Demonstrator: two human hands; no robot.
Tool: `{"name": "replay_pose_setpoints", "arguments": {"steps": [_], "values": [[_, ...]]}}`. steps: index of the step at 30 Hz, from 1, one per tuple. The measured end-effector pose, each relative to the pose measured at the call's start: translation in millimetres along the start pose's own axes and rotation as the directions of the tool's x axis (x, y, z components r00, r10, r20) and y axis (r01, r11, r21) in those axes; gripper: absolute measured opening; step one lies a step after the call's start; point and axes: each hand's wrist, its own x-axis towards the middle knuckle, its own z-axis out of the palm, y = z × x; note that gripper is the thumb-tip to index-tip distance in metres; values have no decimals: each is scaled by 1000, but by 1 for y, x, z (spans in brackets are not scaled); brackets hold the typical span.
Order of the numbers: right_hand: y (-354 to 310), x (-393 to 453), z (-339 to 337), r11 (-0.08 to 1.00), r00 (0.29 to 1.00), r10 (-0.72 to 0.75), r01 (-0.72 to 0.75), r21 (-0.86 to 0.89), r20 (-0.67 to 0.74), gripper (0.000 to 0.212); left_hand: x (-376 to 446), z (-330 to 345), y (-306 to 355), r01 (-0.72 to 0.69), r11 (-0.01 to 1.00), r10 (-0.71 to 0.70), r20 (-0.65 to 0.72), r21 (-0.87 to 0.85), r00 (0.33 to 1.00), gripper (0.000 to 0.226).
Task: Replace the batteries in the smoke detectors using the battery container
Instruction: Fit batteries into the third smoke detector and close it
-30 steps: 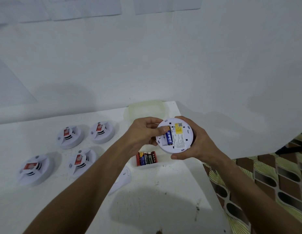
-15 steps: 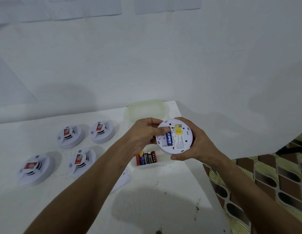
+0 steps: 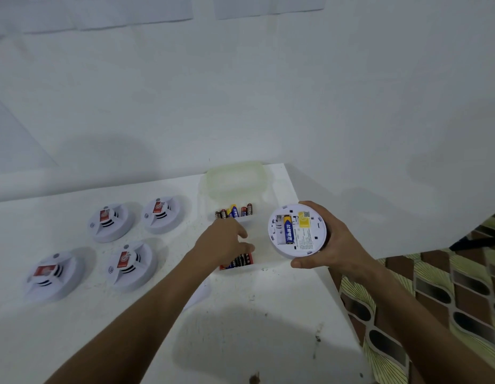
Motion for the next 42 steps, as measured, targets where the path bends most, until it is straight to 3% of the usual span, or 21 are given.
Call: {"name": "replay_pose_setpoints", "arguments": {"steps": [3,7,16,19,22,25,33,36,40,42], "values": [[1,-3,-1,1000,1000,5,-5,-1,14,89,4,6,1,5,992,-8,22,129,1000,54],[4,-3,-3,1000,1000,14,-14,7,16,89,8,11,3,29,982,-35,30,188,999,31],[3,-4,0,999,999,31,-31,-20,10,87,7,12,6,-1,998,-5,-90,-69,996,25],[-1,-3,2,999,1000,24,-24,-22,0,88,-5,-2,13,-90,976,43,-229,-200,972,12],[-4,2,4,1000,1000,0,0,-11,9,89,-27,-25,26,-242,897,27,-500,-370,865,6],[-9,9,10,999,999,-33,33,3,26,89,-45,-40,35,-372,797,31,-582,-476,812,11],[-19,26,36,998,996,-55,56,-17,76,89,-63,-30,11,-490,866,346,-588,-98,731,14],[-20,30,44,999,993,-48,49,-9,105,92,-68,-28,-2,-489,867,367,-545,-93,754,9],[-21,34,55,998,990,-56,55,13,131,90,-73,-25,-14,-468,856,277,-569,-220,774,11],[-23,37,59,998,989,-54,52,22,139,91,-76,-25,-17,-399,850,177,-526,-345,832,12]]}}
